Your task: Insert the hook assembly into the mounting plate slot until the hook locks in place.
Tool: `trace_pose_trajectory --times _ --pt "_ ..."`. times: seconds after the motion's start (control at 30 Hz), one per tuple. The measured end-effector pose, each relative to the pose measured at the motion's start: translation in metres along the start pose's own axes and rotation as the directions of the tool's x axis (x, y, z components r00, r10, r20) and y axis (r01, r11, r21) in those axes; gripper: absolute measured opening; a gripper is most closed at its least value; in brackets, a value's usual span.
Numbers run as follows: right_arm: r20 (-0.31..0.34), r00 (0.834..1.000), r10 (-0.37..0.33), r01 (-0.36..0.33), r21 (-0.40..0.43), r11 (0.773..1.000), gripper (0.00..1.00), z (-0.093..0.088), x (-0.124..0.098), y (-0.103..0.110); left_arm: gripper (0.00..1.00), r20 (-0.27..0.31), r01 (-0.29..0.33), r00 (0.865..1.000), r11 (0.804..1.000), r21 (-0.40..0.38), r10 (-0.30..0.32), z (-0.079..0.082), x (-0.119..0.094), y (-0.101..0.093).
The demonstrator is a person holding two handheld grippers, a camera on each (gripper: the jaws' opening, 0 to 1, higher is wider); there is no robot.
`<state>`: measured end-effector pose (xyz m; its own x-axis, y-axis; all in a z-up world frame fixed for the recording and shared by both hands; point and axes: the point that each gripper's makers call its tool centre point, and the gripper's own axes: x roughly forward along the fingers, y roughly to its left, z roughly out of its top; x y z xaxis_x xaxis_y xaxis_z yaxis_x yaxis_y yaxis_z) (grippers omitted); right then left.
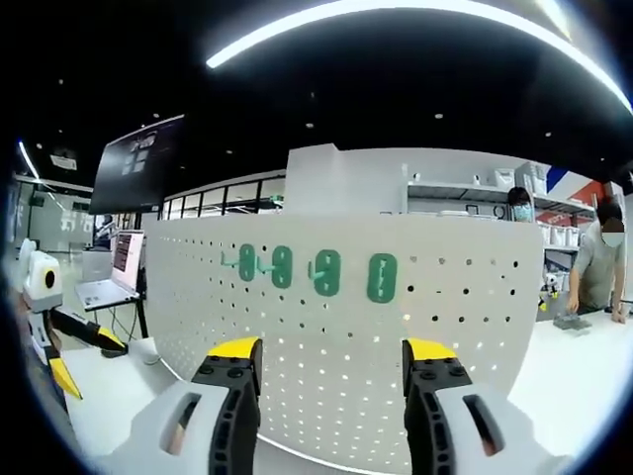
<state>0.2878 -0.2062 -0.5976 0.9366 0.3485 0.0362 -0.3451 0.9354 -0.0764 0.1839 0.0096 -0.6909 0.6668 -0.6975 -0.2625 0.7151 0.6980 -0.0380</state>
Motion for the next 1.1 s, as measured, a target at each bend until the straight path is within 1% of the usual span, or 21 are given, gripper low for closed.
trace_pose_trajectory --times 0.33,0.53,0.6,0.9,1.1 --pt "-0.020 1.000 0.010 -0.010 0.020 1.000 0.56 -0.013 -0.019 0.012 0.83 0.004 0.011 1.000 1.000 0.010 -0.011 0.000 -0.003 -0.007" --pt "-0.023 1.000 0.012 -0.012 0.021 1.000 0.56 -0.016 -0.027 0.015 0.83 0.005 0.011 1.000 1.000 0.013 -0.011 0.000 -0.005 -0.008" --pt "-0.023 1.000 0.011 -0.010 0.032 0.999 0.56 -0.016 -0.030 0.016 0.83 0.003 0.009 1.000 1.000 0.013 -0.009 -0.001 -0.006 -0.008" --pt "-0.035 0.999 0.021 -0.019 0.042 0.999 0.57 -0.026 -0.042 0.023 0.84 0.005 0.009 1.000 1.000 0.015 -0.009 -0.002 -0.007 -0.010" --pt "-0.044 0.999 0.023 -0.021 0.049 0.999 0.57 -0.035 -0.054 0.027 0.84 0.009 0.009 1.000 1.000 0.019 -0.009 -0.003 -0.009 -0.010"
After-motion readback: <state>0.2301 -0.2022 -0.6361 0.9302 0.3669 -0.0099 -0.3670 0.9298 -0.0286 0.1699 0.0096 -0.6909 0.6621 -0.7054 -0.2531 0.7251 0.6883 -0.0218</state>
